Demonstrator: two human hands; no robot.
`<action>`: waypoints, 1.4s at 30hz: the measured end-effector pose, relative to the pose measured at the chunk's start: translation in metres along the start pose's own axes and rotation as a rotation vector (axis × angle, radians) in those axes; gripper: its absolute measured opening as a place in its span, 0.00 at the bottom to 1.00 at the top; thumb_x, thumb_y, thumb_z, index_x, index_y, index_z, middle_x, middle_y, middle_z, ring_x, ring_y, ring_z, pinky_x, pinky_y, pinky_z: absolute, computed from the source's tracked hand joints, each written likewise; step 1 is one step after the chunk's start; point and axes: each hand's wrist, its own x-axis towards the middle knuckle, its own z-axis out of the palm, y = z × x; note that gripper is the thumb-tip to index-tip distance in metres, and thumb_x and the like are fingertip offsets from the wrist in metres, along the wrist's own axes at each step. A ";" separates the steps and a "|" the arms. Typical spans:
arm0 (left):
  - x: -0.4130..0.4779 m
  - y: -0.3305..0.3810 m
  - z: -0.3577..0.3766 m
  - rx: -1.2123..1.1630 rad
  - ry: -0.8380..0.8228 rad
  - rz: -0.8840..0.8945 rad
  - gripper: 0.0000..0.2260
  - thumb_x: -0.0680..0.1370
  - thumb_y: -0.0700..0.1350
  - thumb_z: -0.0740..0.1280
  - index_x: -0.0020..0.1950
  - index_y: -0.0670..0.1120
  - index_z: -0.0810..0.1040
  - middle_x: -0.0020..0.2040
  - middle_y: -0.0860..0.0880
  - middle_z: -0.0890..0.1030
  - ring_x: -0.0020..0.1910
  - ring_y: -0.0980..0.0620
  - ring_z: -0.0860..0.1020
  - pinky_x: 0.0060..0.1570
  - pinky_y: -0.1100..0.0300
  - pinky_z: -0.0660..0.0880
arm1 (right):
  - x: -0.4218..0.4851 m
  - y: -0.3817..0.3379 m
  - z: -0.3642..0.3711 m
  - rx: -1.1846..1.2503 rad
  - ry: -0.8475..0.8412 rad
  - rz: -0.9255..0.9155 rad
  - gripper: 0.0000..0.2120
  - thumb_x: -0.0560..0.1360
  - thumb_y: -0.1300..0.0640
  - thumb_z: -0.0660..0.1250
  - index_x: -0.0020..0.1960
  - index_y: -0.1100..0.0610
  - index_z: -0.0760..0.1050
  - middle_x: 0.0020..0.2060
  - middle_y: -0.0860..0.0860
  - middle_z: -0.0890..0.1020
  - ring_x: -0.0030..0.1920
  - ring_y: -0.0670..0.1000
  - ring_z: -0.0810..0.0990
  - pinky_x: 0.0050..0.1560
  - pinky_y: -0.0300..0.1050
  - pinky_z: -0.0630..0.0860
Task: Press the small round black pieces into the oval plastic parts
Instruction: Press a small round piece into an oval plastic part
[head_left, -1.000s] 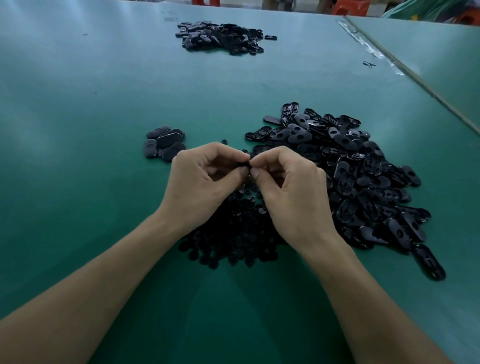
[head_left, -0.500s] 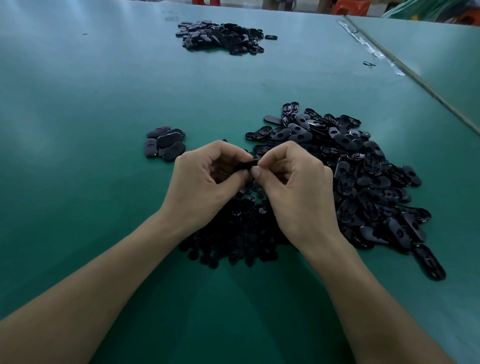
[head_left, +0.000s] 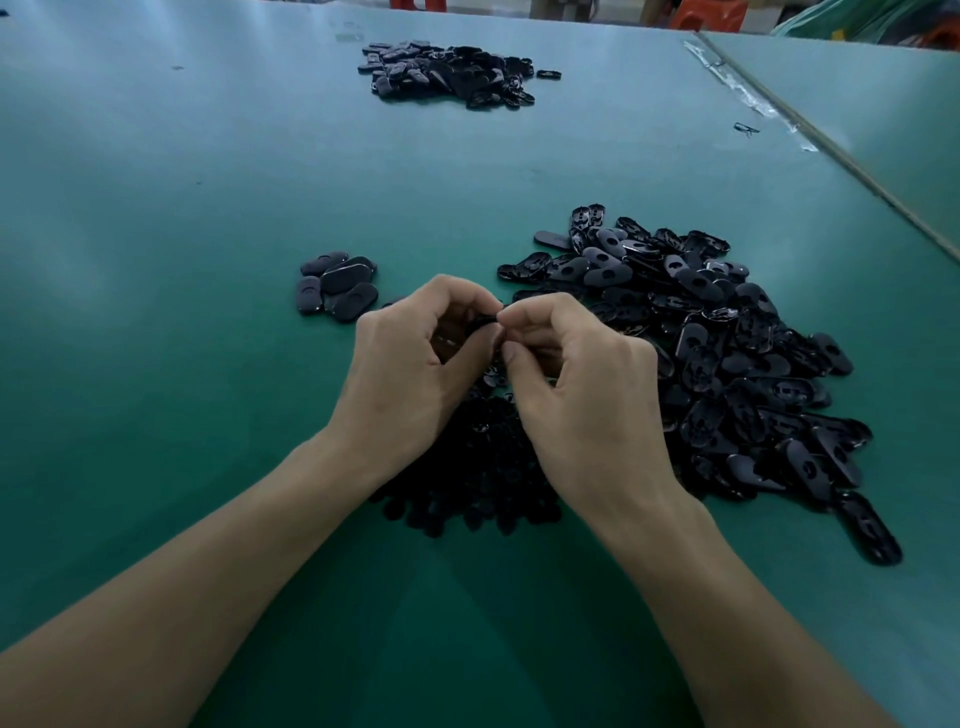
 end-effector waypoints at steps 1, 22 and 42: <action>0.000 -0.001 0.000 0.009 0.003 0.000 0.09 0.76 0.42 0.72 0.48 0.57 0.79 0.43 0.56 0.84 0.38 0.56 0.83 0.42 0.65 0.79 | 0.000 -0.001 0.000 0.006 -0.007 0.001 0.09 0.77 0.65 0.69 0.55 0.56 0.81 0.44 0.45 0.86 0.45 0.42 0.83 0.50 0.38 0.80; 0.004 -0.002 -0.002 -0.300 -0.075 -0.093 0.12 0.74 0.33 0.74 0.47 0.50 0.81 0.40 0.56 0.85 0.38 0.59 0.83 0.41 0.66 0.80 | 0.015 0.025 -0.010 0.203 -0.084 0.130 0.09 0.74 0.62 0.75 0.54 0.56 0.85 0.44 0.41 0.85 0.46 0.37 0.84 0.49 0.30 0.78; 0.003 -0.001 -0.001 -0.310 -0.080 -0.146 0.12 0.74 0.31 0.74 0.47 0.49 0.83 0.38 0.54 0.86 0.37 0.57 0.84 0.42 0.65 0.81 | 0.013 0.015 -0.013 0.171 -0.075 0.149 0.06 0.75 0.62 0.72 0.46 0.51 0.82 0.35 0.40 0.83 0.37 0.36 0.82 0.41 0.28 0.76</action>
